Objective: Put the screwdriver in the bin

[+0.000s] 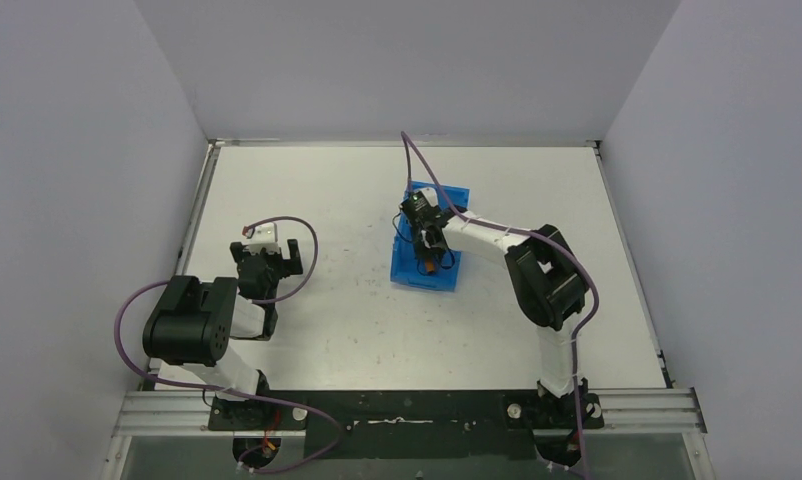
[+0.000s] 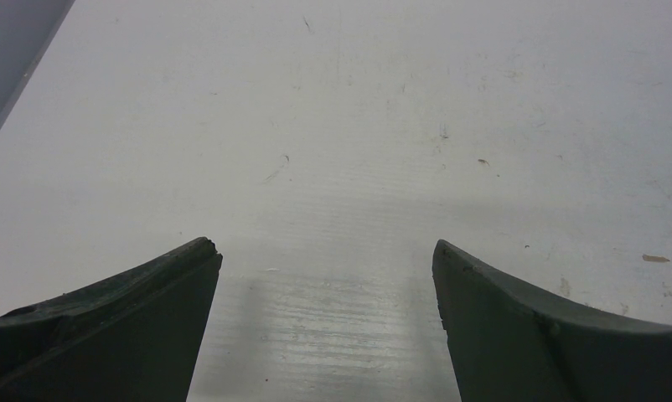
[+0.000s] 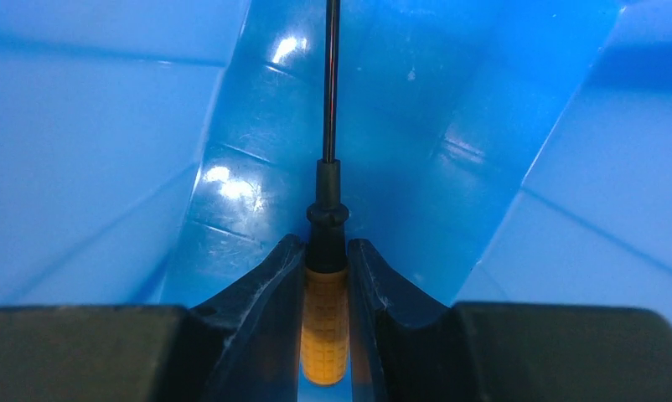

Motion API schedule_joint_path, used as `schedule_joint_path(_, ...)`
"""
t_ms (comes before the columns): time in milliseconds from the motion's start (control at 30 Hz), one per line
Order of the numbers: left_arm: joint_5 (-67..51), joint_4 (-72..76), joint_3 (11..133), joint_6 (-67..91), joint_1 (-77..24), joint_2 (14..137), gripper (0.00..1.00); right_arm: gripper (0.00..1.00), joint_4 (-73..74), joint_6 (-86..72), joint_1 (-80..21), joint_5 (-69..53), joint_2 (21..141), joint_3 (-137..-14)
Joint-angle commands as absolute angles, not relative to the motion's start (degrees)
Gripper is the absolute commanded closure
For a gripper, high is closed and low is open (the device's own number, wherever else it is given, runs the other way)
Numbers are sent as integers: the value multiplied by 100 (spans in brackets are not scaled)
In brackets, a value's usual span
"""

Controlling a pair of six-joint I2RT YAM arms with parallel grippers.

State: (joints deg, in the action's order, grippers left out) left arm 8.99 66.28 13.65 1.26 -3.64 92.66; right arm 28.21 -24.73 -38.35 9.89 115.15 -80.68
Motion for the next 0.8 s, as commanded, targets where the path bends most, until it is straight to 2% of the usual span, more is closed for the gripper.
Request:
schedule_joint_path(0,914,6936,1457,170,-352,9230,3,75,2721,-2546,-3871,1195,11438,-8430)
schedule_joint_path(33,913,6935,1459,167,-352,9230,3,68,2745,-2549,-3868,1207,11416,-8451)
schedule_joint_path(100,914,6935,1459,167,-352,9229,3,59,2804,-2549,-3867,1244,11343,-8501)
schedule_joint_path(300,914,6935,1459,162,-352,9231,3,53,3055,-2500,-3867,1391,10906,-8757)
schedule_joint_path(433,914,6935,1459,168,-352,9229,3,44,3273,-2392,-3856,1731,10333,-8987)
schedule_joint_path(500,914,6941,1459,167,-351,9233,3,33,3295,-2316,-3825,1911,9988,-9018)
schedule_joint_path(600,914,6935,1459,163,-352,9231,3,4,3037,-2067,-3725,2097,9309,-8750)
schedule_joint_path(633,914,6939,1461,169,-352,9229,3,0,2829,-1969,-3643,2089,9039,-8538)
schedule_joint_path(767,909,6935,1457,165,-352,9236,3,0,1701,-1699,-3017,1843,7857,-7199)
